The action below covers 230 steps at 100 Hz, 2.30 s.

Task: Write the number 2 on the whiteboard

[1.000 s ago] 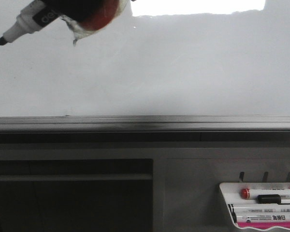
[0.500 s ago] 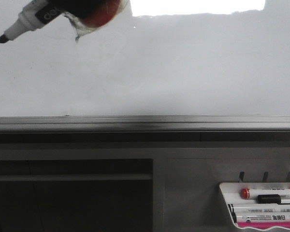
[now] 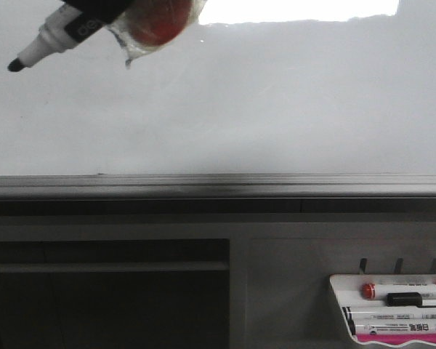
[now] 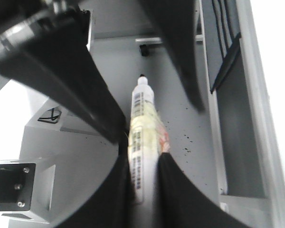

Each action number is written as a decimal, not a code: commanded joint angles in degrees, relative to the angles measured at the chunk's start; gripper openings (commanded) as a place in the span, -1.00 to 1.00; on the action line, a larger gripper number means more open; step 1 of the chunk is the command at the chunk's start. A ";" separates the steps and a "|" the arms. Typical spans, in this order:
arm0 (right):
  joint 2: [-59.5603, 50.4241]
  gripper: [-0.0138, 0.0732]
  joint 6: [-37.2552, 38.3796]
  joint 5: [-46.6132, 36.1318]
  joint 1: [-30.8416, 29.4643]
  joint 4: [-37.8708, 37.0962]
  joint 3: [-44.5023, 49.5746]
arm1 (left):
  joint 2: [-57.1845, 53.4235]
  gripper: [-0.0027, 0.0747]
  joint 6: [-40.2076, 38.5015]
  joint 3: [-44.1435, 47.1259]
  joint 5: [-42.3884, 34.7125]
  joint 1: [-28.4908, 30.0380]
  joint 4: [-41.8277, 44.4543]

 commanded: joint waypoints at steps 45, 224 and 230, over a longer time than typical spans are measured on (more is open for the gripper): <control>-19.63 -0.72 28.06 -19.75 -11.63 -6.33 15.20 | -20.94 0.10 -15.52 6.91 1.17 25.70 0.10; 15.56 -0.72 50.84 -11.03 -0.07 -27.06 -16.69 | -23.07 0.10 -15.96 12.67 -5.53 29.10 -0.81; 16.50 -0.72 50.84 -12.81 0.39 -26.27 -16.69 | -23.07 0.10 -15.96 12.67 -5.53 29.10 -0.81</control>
